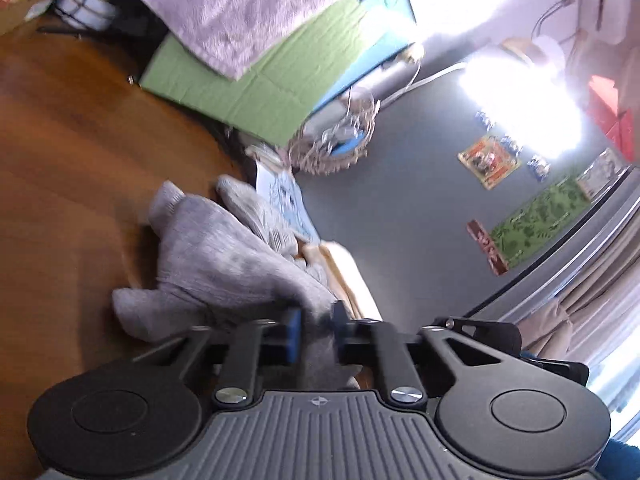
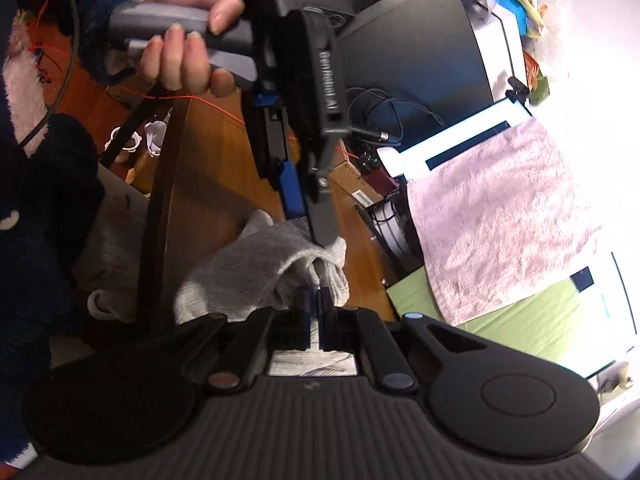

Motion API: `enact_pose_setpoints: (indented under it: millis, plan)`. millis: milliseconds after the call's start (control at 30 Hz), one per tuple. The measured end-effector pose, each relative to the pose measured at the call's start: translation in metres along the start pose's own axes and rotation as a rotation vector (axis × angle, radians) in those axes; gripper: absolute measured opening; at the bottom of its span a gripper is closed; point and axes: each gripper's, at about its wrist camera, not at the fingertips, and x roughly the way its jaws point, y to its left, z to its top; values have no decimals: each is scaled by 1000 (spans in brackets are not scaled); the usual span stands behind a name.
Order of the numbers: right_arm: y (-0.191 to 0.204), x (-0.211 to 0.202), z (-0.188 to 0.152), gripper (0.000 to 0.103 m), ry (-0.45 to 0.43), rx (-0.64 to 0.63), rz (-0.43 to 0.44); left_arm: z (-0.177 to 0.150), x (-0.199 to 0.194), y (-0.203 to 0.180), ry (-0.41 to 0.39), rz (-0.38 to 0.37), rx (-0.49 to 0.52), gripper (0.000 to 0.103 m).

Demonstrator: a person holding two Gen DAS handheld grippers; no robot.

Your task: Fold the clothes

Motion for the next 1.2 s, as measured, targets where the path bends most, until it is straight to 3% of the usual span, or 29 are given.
enact_pose_setpoints:
  millis: [100,167,233,300,367,400,433,567,700,733,800,933,1000,1200]
  plan:
    - [0,-1,0,3,8,41,24,-3,-3,11,-5,-40,-29,10]
    - [2,0,0,3,7,44,36,-2,-2,15,1,-49,-46,18]
    - [5,1,1,3,5,47,47,0,1,15,9,-47,-47,35]
    - [5,4,2,3,8,46,60,1,4,16,17,-52,-51,36]
    - [7,5,2,3,7,45,67,2,7,17,17,-55,-55,30]
    - [7,4,2,3,8,46,67,2,7,18,13,-58,-57,12]
    - [7,4,2,3,10,48,69,2,6,20,7,-61,-59,5]
    - [7,0,0,4,20,90,80,-5,-12,17,-58,-69,11,5]
    - [-3,-3,-4,5,24,224,133,-19,-27,5,-72,-46,146,5]
    - [-8,-5,-4,7,19,261,147,-22,-30,3,-70,-32,177,5]
    - [-21,-8,-2,23,2,329,157,-29,-34,-1,-63,-5,223,5]
    - [-45,0,8,27,-11,425,163,-38,-40,3,-59,25,235,5]
    - [-48,8,14,27,-11,423,186,-39,-44,5,-74,15,217,5]
    - [-38,15,43,27,-50,232,244,-31,-54,-2,-116,-10,241,5]
